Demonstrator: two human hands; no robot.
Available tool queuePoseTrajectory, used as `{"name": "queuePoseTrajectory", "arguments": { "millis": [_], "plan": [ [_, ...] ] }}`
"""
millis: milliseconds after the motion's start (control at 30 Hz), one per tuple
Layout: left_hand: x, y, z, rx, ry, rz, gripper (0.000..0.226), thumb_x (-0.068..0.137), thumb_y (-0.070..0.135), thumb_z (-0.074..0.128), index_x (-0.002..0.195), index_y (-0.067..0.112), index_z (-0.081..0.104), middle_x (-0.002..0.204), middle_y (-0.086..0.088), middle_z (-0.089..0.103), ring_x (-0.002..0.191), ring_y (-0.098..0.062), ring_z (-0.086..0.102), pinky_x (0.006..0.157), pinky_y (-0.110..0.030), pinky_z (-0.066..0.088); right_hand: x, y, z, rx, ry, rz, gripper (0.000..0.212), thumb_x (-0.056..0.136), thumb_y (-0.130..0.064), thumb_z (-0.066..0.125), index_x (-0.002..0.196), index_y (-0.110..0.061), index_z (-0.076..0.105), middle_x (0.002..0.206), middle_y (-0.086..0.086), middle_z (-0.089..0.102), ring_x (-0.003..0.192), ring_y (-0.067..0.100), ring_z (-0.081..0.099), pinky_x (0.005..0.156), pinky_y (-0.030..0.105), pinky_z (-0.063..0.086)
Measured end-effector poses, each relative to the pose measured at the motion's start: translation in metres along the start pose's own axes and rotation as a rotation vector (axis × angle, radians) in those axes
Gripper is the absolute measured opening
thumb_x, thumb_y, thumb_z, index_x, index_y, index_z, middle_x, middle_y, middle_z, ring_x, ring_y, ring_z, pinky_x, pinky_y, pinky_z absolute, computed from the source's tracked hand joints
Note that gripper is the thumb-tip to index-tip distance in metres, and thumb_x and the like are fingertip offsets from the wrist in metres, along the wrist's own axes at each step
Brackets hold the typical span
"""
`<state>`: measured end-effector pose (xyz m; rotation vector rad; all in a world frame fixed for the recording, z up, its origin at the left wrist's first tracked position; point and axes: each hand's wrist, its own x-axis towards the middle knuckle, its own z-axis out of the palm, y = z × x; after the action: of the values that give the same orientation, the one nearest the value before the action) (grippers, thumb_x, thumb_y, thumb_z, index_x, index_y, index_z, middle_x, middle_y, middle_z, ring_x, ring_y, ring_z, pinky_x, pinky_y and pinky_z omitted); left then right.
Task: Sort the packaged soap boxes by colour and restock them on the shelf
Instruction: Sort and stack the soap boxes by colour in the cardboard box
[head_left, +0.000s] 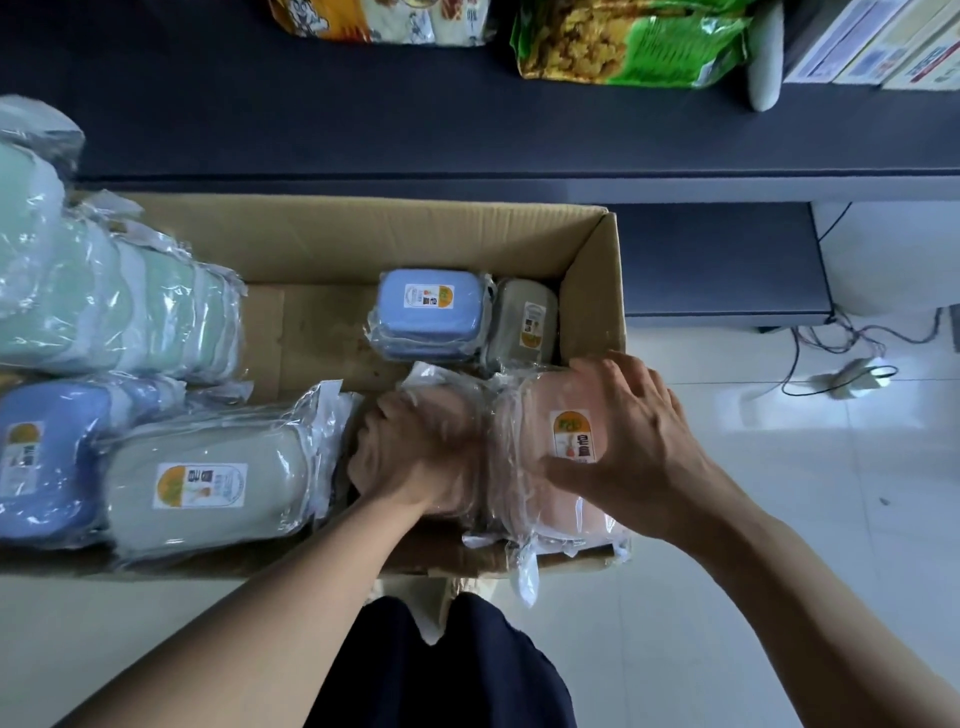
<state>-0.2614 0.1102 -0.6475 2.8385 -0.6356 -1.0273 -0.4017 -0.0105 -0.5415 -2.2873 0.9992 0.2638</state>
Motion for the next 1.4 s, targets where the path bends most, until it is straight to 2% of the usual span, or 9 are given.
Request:
{"name": "queuePoseTrajectory", "arguments": {
  "millis": [233, 400, 533, 700, 833, 933, 1067, 1200, 1400],
  "plan": [
    [-0.043, -0.005, -0.053, -0.331, 0.138, -0.03, 0.083, 0.064, 0.064, 0.064, 0.124, 0.014, 0.039, 0.123, -0.005, 0.046, 0.116, -0.029, 0.047, 0.093, -0.041, 0.043, -0.004, 0.005, -0.004, 0.046, -0.051, 0.009, 0.085, 0.071, -0.049, 0.074, 0.141, -0.03, 0.029, 0.143, -0.008, 0.031, 0.127, 0.014, 0.029, 0.105, 0.033, 0.032],
    [-0.09, 0.032, -0.091, -0.378, 0.232, 0.193, 0.092, 0.063, 0.067, 0.062, 0.133, 0.017, 0.03, 0.118, 0.004, 0.04, 0.101, -0.013, 0.041, 0.074, -0.025, 0.033, -0.007, 0.009, -0.018, 0.13, -0.078, 0.086, 0.074, 0.082, -0.02, 0.065, 0.145, -0.021, 0.026, 0.148, -0.003, 0.031, 0.134, 0.018, 0.029, 0.107, 0.032, 0.029],
    [-0.115, 0.069, -0.085, -0.218, 0.261, 0.322, 0.107, 0.051, 0.083, 0.034, 0.139, 0.021, 0.025, 0.131, 0.0, 0.042, 0.116, -0.02, 0.046, 0.084, -0.032, 0.041, -0.015, 0.019, -0.038, 0.169, 0.065, 0.175, 0.04, 0.081, 0.0, 0.055, 0.116, -0.016, 0.043, 0.118, 0.004, 0.047, 0.119, 0.026, 0.043, 0.078, 0.02, 0.026],
    [-0.112, 0.084, -0.058, -0.096, 0.065, 0.365, 0.092, 0.068, 0.082, 0.043, 0.137, 0.024, 0.026, 0.133, -0.004, 0.032, 0.12, -0.02, 0.047, 0.078, -0.03, 0.046, -0.016, 0.018, -0.051, 0.313, 0.14, 0.174, 0.051, 0.089, 0.0, 0.046, 0.134, -0.023, 0.046, 0.129, -0.006, 0.048, 0.117, 0.009, 0.044, 0.091, 0.017, 0.028],
    [-0.11, 0.072, -0.044, -0.277, 0.062, 0.407, 0.089, 0.067, 0.078, 0.039, 0.138, 0.025, 0.029, 0.132, 0.002, 0.035, 0.123, -0.017, 0.036, 0.091, -0.026, 0.036, -0.011, 0.013, -0.047, 0.32, 0.048, 0.077, 0.029, 0.094, -0.022, 0.05, 0.123, -0.026, 0.055, 0.112, -0.014, 0.053, 0.096, 0.007, 0.051, 0.074, 0.009, 0.038],
    [-0.111, 0.062, -0.033, -0.571, -0.173, 0.423, 0.086, 0.082, 0.062, 0.049, 0.149, 0.029, 0.006, 0.148, 0.007, 0.018, 0.139, -0.014, 0.02, 0.109, -0.028, 0.027, -0.008, 0.015, -0.045, 0.35, -0.032, 0.083, 0.016, 0.092, -0.021, 0.053, 0.106, -0.024, 0.061, 0.101, -0.013, 0.063, 0.088, 0.007, 0.057, 0.069, 0.008, 0.042],
    [-0.115, 0.063, -0.025, -0.452, -0.287, 0.439, 0.096, 0.082, 0.07, 0.039, 0.147, 0.032, -0.022, 0.157, 0.007, -0.009, 0.147, -0.014, -0.005, 0.12, -0.037, 0.012, 0.004, 0.017, -0.052, 0.344, -0.073, 0.167, 0.016, 0.092, -0.019, 0.055, 0.1, -0.025, 0.067, 0.106, -0.008, 0.066, 0.101, 0.011, 0.059, 0.076, 0.024, 0.045],
    [-0.1, 0.064, -0.042, -0.575, -0.334, 0.392, 0.095, 0.076, 0.074, 0.051, 0.147, 0.038, -0.001, 0.148, 0.006, 0.017, 0.141, -0.015, 0.02, 0.115, -0.035, 0.026, 0.02, 0.015, -0.061, 0.214, -0.061, 0.118, 0.03, 0.089, -0.01, 0.048, 0.108, -0.026, 0.065, 0.112, -0.007, 0.061, 0.11, 0.012, 0.054, 0.082, 0.025, 0.038],
    [-0.09, 0.064, -0.065, -0.579, -0.296, 0.339, 0.084, 0.059, 0.078, 0.031, 0.128, 0.03, 0.033, 0.125, 0.01, 0.04, 0.12, -0.007, 0.042, 0.091, -0.017, 0.034, 0.045, 0.011, -0.067, 0.177, -0.028, 0.031, 0.029, 0.092, -0.012, 0.048, 0.117, -0.02, 0.061, 0.123, -0.005, 0.062, 0.114, 0.01, 0.055, 0.082, 0.018, 0.037]
  ]
}}
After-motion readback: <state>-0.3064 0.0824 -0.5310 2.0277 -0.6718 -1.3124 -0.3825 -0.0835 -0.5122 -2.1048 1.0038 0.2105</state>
